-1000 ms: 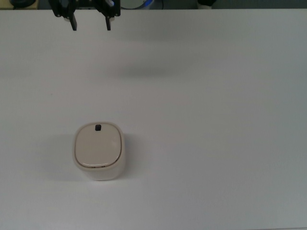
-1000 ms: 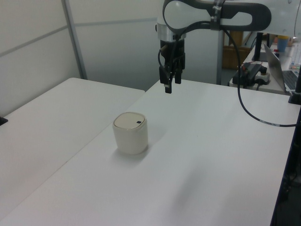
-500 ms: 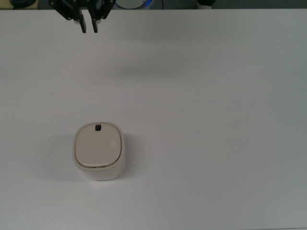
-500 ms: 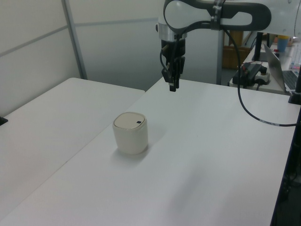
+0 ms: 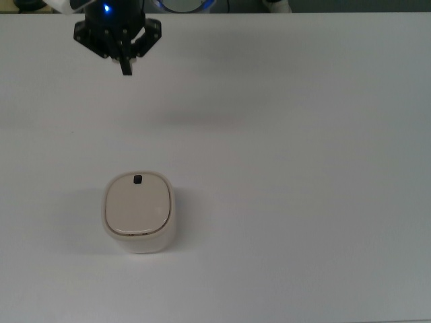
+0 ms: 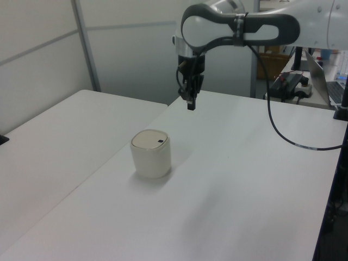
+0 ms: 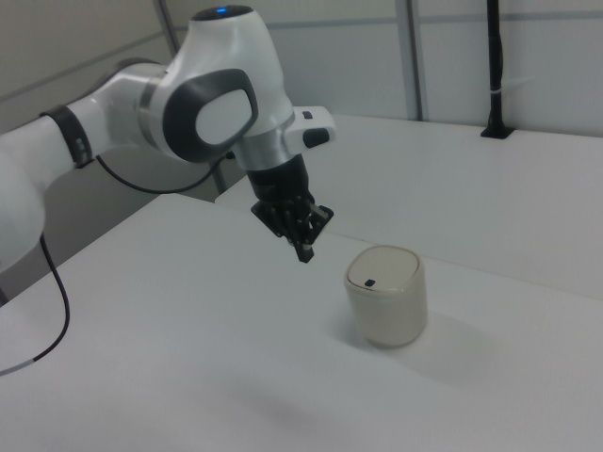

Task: Open the trash can
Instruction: 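Move the gripper over the trash can lid and lower toward it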

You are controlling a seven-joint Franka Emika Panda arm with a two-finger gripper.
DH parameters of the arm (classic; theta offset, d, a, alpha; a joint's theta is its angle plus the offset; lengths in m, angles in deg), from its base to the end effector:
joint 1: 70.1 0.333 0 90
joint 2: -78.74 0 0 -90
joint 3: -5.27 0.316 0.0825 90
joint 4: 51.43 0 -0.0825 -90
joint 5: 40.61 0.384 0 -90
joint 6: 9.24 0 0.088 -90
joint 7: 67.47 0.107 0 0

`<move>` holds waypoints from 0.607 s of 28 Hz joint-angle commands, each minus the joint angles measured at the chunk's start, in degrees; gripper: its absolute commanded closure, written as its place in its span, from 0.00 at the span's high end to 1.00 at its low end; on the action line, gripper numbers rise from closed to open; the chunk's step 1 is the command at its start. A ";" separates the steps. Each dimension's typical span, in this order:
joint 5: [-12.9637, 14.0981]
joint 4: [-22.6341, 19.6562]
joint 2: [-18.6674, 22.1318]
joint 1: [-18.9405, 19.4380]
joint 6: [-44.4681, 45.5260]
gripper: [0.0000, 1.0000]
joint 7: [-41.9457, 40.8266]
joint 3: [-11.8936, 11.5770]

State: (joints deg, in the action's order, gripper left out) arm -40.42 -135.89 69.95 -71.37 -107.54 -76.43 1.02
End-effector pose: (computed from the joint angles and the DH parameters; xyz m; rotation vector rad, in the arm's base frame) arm 0.6124 -0.0554 0.5947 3.1181 0.0953 0.1356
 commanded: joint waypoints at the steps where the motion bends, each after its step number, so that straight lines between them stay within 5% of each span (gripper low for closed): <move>1: 0.78 -0.09 -3.07 0.40 -5.58 0.00 -0.98 0.12; 17: 2.45 -0.09 -12.56 -0.13 -27.12 0.00 -0.80 0.12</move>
State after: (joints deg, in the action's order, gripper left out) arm -39.02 -136.01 59.53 -71.39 -129.86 -76.43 1.41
